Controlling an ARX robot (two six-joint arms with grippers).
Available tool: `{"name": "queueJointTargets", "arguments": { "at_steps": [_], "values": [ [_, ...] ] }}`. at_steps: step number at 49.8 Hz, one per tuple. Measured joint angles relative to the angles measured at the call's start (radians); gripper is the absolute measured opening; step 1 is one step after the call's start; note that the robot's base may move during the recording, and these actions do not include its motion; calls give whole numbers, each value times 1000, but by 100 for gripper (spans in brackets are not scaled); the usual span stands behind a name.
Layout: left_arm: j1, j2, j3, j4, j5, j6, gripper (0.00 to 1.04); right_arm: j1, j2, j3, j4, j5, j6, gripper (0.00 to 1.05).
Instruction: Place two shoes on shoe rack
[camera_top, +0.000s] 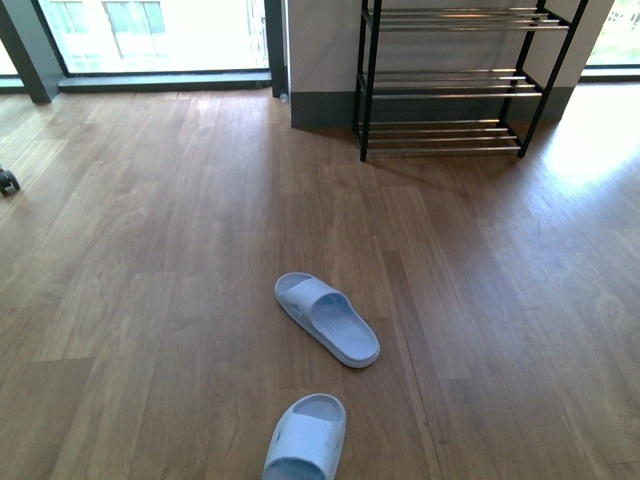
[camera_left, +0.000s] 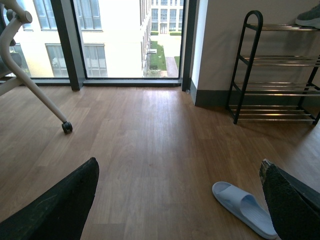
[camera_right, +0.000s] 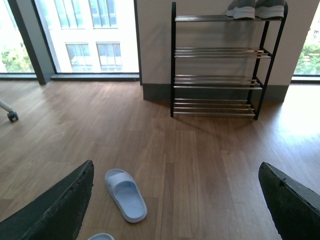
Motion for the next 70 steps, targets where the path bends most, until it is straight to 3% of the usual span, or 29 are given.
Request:
{"name": "queueJointTargets", "arguments": {
  "at_steps": [70],
  "values": [
    [0,0,0,0,0,0,95,0,1,0,0,0,0,95]
  ]
}}
